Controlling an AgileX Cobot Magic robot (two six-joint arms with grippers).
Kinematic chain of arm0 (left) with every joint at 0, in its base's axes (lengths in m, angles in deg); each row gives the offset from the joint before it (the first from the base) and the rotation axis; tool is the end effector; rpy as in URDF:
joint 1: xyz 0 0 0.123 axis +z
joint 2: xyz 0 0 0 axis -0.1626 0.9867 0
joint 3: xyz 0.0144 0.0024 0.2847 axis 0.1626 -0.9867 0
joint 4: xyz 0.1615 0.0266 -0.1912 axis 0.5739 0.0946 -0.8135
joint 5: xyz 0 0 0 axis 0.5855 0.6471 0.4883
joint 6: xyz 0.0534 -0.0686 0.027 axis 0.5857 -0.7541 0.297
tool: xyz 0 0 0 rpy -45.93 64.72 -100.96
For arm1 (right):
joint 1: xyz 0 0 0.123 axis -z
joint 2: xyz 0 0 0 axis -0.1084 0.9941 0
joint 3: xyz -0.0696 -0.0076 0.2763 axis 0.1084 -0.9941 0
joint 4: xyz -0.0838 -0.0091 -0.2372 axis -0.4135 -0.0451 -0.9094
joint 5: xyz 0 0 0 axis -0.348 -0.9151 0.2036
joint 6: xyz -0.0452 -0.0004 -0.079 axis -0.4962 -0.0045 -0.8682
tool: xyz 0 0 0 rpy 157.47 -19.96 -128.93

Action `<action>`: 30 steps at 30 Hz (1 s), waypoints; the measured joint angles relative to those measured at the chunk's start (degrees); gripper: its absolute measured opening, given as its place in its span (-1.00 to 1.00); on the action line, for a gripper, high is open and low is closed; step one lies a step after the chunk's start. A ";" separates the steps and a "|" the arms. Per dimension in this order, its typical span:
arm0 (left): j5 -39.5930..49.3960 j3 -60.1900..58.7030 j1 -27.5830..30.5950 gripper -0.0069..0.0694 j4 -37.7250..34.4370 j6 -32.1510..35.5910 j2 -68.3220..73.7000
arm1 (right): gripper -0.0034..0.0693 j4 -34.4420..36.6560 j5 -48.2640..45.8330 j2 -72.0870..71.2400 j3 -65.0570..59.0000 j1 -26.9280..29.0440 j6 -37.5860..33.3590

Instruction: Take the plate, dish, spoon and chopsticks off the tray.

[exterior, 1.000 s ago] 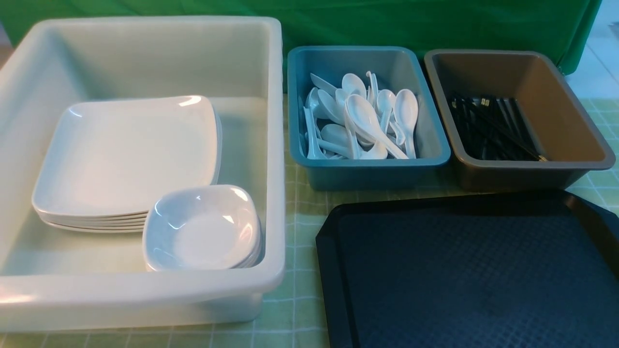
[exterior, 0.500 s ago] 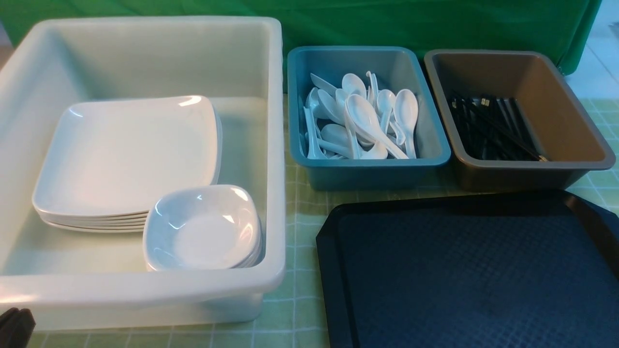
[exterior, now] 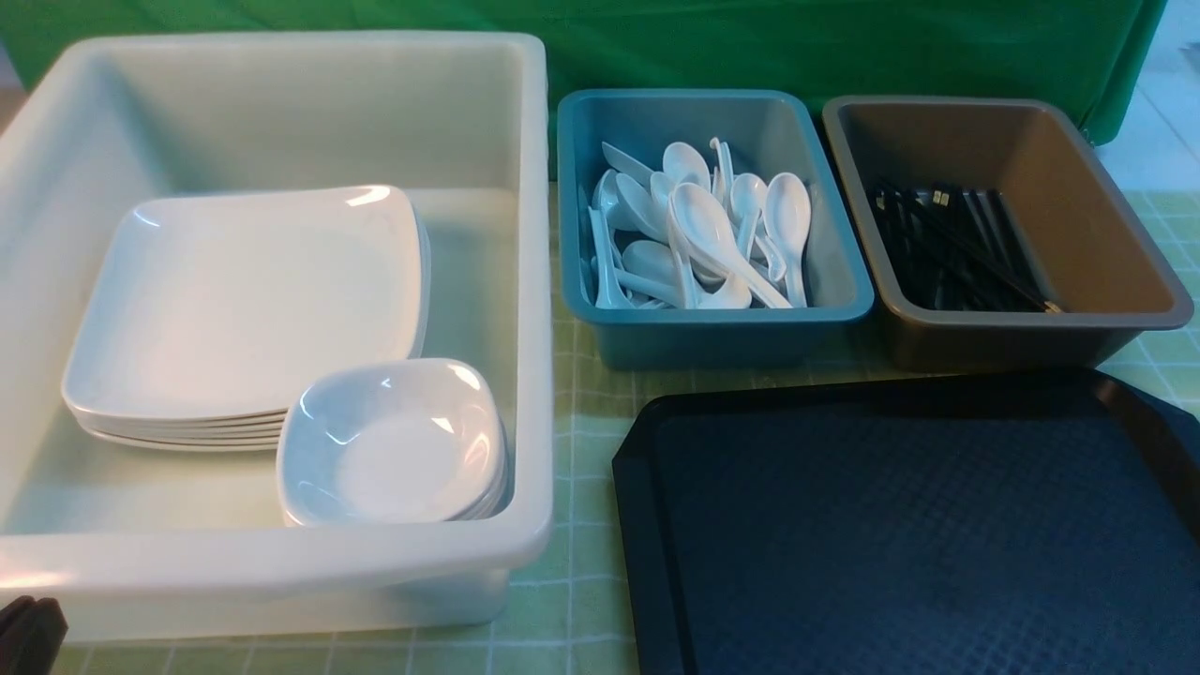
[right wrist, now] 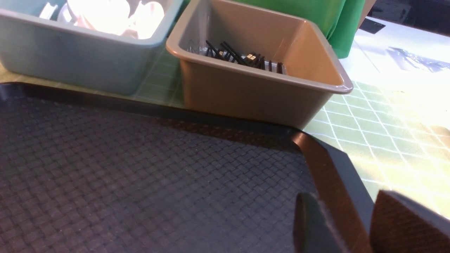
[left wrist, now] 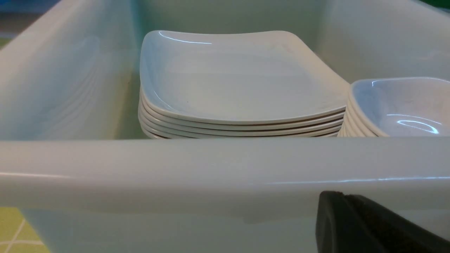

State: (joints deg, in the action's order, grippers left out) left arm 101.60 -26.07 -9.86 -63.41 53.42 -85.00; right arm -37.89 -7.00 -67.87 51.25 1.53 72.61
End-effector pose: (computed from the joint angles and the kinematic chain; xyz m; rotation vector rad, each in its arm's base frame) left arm 0.0559 -0.0027 0.1906 -0.0078 1.7169 -0.0565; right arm 0.0560 0.0016 0.1912 -0.1429 1.7065 -0.0521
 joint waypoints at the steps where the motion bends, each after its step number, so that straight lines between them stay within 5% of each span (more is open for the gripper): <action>1: 0.00 0.00 0.00 -0.81 0.00 0.11 0.00 | -0.25 0.00 0.00 0.00 0.00 0.00 0.00; 30: 0.00 -0.02 0.00 -0.75 0.00 0.75 0.00 | -0.24 0.00 0.00 0.00 0.00 0.00 0.00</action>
State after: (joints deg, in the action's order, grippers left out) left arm 101.60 -26.08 -9.86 -63.41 54.16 -85.00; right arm -37.89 -7.00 -67.87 51.25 1.53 72.61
